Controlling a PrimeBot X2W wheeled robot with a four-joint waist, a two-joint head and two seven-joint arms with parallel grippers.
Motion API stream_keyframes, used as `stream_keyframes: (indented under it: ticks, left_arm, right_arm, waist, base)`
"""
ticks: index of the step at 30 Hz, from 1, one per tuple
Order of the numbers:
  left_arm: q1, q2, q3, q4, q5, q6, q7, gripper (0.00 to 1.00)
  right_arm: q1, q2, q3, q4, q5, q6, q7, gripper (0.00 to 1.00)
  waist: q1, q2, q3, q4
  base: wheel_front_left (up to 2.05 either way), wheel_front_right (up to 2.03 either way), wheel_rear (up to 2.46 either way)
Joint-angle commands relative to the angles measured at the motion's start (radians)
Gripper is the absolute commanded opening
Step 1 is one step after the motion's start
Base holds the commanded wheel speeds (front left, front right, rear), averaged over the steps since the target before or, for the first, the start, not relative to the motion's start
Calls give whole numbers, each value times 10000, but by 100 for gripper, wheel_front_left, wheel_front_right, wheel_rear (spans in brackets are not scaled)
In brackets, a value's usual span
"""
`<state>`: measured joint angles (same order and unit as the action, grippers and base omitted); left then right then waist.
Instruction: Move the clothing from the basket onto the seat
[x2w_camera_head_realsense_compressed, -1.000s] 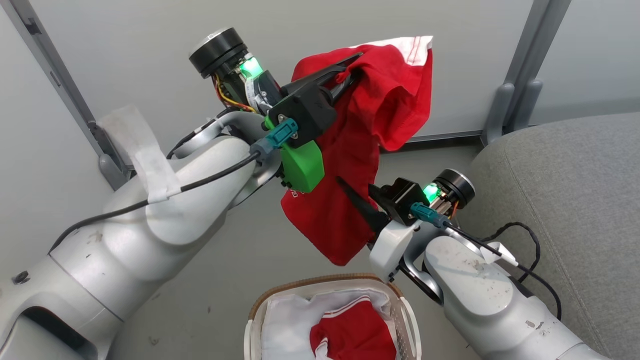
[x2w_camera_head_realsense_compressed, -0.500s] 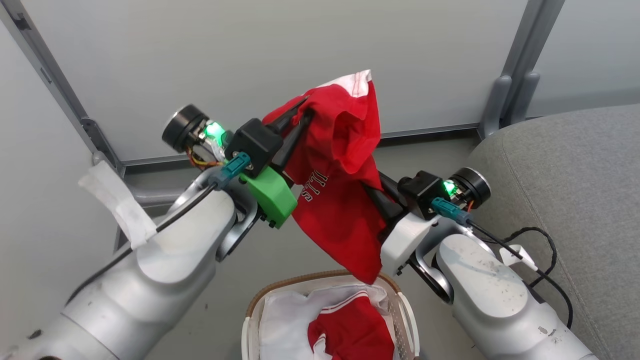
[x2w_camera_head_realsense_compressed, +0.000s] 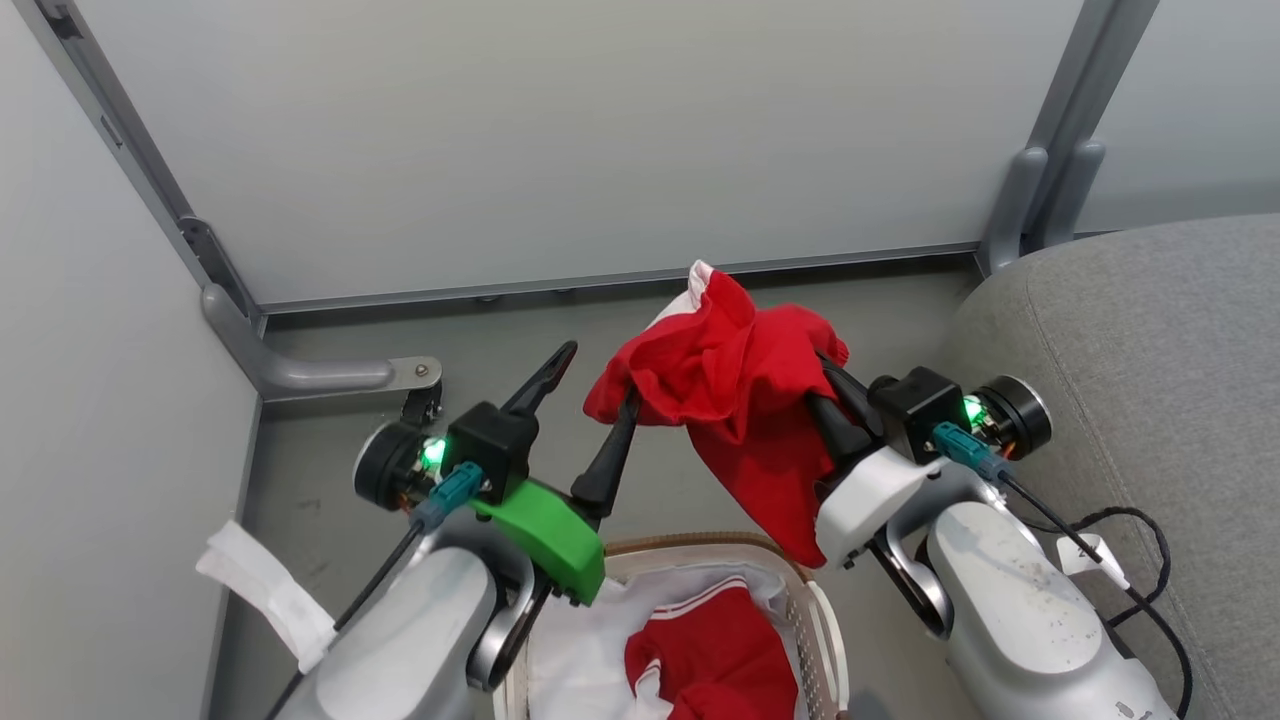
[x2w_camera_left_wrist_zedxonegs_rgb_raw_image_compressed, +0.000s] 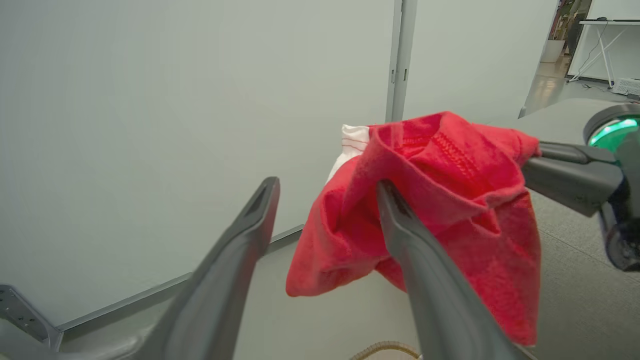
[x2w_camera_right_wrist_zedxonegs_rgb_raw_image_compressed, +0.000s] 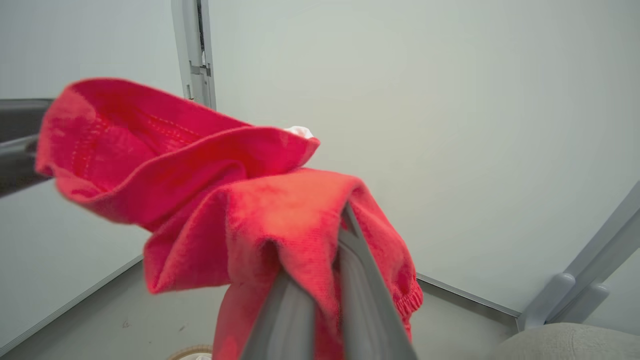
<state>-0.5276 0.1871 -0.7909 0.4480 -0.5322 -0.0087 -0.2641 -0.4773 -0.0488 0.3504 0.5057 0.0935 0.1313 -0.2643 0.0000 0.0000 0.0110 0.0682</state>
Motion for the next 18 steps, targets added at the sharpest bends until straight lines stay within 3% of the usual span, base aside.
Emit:
stream_keyframes:
  ticks: [1,18]
  left_arm:
    - [483,-108,210,-34,151,-119,-1,100]
    - [2822,-1062,1785,-233,1590,-937,-2,100]
  right_arm:
    - [230,-34,-157,-71,-66,-10,-4,0]
    - [1453,-33,-1831,-693,-297,-10,-4,0]
  waist:
    - [0,0,10,11]
    - [0,0,48,35]
  base:
    - [0,0,0]
    - [0,0,0]
